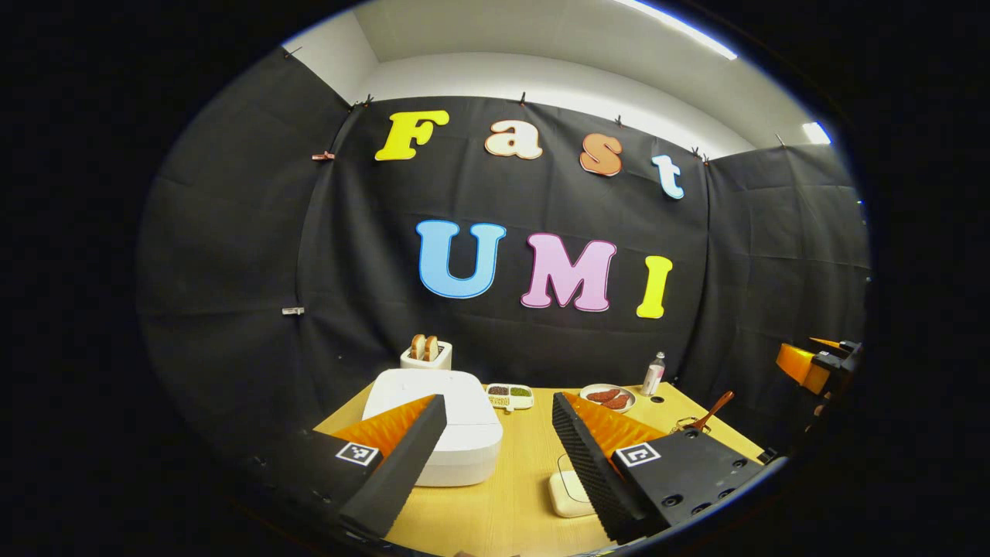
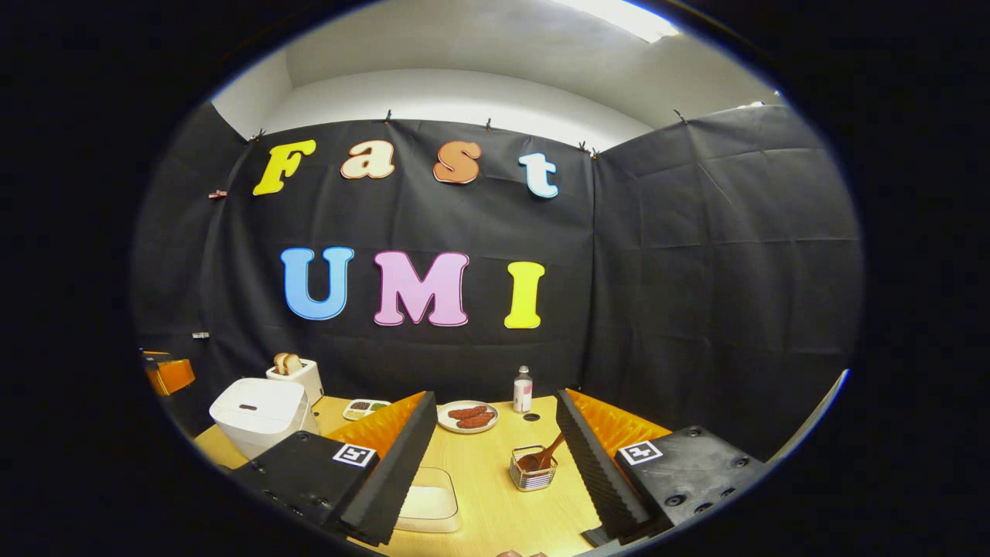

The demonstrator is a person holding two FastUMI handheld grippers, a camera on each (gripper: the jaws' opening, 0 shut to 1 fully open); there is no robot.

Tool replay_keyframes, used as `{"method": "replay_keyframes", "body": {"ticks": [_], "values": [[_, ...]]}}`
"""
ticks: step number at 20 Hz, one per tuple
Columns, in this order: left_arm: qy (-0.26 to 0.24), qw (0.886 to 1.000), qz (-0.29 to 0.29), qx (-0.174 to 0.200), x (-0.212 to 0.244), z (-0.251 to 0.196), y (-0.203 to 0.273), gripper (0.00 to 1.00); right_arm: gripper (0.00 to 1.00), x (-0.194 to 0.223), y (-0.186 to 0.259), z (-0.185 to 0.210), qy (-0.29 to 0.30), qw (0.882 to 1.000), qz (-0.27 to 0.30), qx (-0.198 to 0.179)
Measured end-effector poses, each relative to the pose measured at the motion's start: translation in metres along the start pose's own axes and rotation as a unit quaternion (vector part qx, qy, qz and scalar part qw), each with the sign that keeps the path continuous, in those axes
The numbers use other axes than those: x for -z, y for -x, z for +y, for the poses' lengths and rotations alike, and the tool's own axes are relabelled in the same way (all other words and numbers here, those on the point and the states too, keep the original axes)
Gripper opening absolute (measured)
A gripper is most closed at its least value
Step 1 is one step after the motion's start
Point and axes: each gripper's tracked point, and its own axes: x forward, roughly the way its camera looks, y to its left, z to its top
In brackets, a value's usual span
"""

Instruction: Close the left gripper, press the button to open the rice cooker; take a wooden spoon from the chopstick holder with the right hand, scoop a spoonful of rice and pour it into the rice cooker, then put the wooden spoon back into the chopstick holder.

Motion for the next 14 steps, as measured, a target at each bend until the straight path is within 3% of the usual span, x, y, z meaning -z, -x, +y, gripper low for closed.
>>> {"method": "replay_keyframes", "body": {"ticks": [14], "values": [[0.017, 0.999, 0.03, -0.039, 0.017, 0.034, -0.027, 0.94, 0.98, 0.02, -0.025, 0.014, -0.007, 0.999, 0.023, -0.021]]}}
